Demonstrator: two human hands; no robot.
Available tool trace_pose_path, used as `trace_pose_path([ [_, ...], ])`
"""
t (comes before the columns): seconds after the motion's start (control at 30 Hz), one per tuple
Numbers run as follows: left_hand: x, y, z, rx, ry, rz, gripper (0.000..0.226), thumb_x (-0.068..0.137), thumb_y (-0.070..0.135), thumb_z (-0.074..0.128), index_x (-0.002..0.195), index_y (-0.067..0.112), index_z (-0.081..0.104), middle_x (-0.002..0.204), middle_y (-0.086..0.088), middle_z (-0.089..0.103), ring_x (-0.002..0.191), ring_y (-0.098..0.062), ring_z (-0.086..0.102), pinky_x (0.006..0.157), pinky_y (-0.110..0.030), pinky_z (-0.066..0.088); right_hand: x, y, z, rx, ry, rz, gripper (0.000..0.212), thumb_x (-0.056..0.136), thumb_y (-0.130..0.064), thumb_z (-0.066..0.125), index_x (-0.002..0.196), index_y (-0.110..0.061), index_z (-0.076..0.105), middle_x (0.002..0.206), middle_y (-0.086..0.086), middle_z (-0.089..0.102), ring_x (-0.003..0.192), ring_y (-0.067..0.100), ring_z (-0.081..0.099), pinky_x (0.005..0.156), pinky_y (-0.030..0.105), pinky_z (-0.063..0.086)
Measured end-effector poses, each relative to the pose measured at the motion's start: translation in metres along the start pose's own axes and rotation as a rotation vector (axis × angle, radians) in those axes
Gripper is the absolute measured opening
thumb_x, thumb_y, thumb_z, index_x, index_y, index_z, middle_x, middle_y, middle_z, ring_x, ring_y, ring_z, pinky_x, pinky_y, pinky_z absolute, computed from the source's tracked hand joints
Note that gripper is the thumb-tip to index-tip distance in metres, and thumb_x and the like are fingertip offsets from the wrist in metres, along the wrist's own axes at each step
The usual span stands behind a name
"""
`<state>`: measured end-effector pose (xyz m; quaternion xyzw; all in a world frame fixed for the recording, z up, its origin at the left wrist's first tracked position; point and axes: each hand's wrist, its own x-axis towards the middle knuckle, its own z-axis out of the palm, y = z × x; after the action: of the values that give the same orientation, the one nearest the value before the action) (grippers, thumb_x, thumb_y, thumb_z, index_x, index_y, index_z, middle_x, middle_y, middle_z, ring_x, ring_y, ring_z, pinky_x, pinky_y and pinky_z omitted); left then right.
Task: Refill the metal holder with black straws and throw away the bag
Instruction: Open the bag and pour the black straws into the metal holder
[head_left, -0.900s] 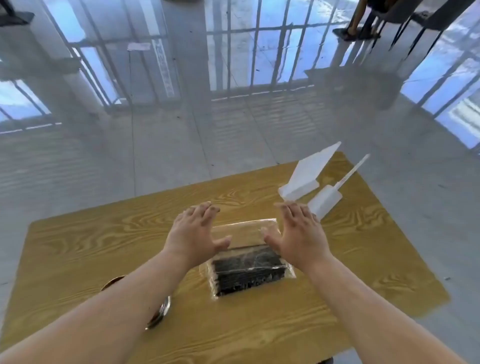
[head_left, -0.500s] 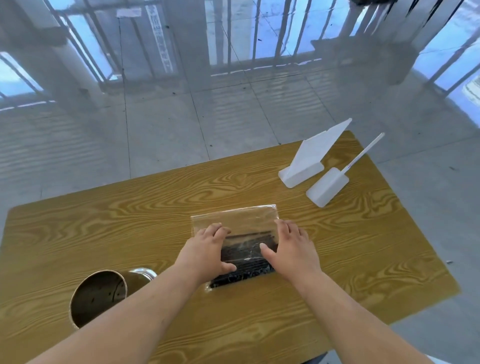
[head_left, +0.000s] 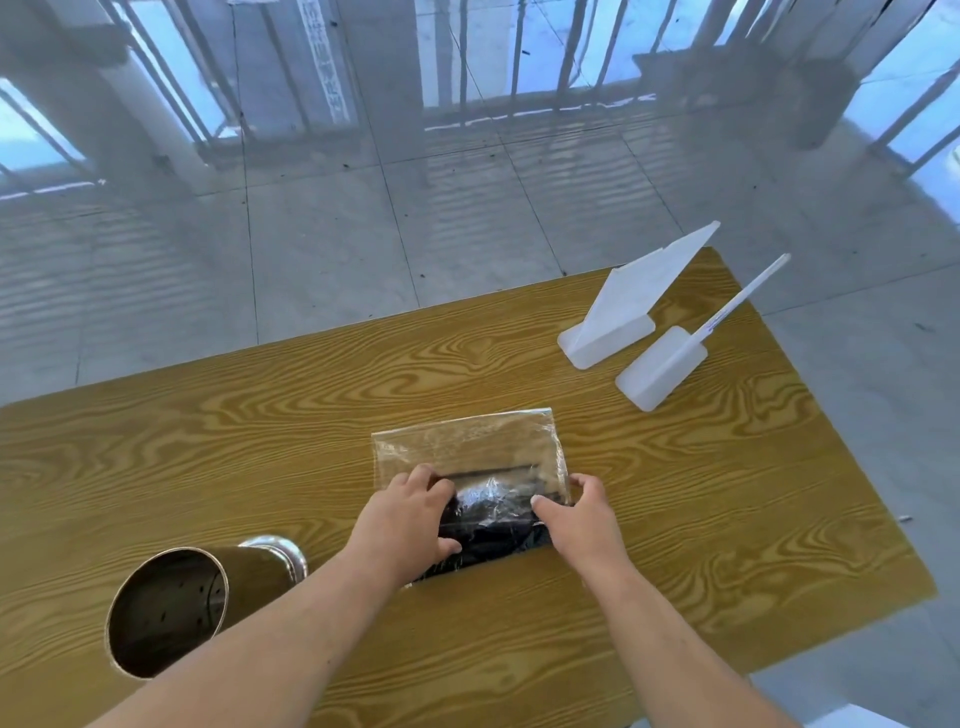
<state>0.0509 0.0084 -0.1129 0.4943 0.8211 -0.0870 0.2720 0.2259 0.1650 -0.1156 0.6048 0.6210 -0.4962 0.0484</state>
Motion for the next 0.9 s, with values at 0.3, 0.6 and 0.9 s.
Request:
trace_pose_path([
  [0.3, 0.004, 0.006, -0.008, -0.034, 0.041, 0.001, 0.043, 0.109, 0.056, 0.042, 0.129, 0.026, 0.063, 0.130, -0.001, 0.056, 0.103, -0.021, 0.070, 0.083, -0.036, 0.063, 0.006, 0.022, 0.000, 0.419, 0.053, 0.156, 0.019, 0.100, -0.027, 0.073, 0.116, -0.020, 0.065, 0.116, 0.004, 0.067, 0.098, 0.023, 0.068, 0.068, 0.034, 0.060],
  [0.6, 0.008, 0.010, -0.014, -0.094, 0.054, -0.003, 0.031, 0.110, 0.038, 0.038, 0.109, 0.023, 0.065, 0.098, 0.005, 0.064, 0.084, -0.020, 0.067, 0.074, -0.036, 0.061, -0.003, 0.020, 0.006, 0.713, -0.021, 0.237, 0.054, 0.089, -0.058, 0.077, 0.121, -0.016, 0.065, 0.115, 0.010, 0.066, 0.101, 0.027, 0.063, 0.095, 0.052, 0.060],
  [0.9, 0.007, 0.010, -0.010, -0.298, 0.000, -0.054, 0.023, 0.109, 0.037, 0.041, 0.109, 0.026, 0.061, 0.091, 0.005, 0.072, 0.080, -0.018, 0.067, 0.069, -0.038, 0.059, -0.016, 0.010, 0.015, 0.983, -0.157, 0.177, 0.070, 0.076, -0.058, 0.081, 0.134, -0.023, 0.065, 0.131, 0.013, 0.070, 0.121, 0.036, 0.067, 0.103, 0.060, 0.055],
])
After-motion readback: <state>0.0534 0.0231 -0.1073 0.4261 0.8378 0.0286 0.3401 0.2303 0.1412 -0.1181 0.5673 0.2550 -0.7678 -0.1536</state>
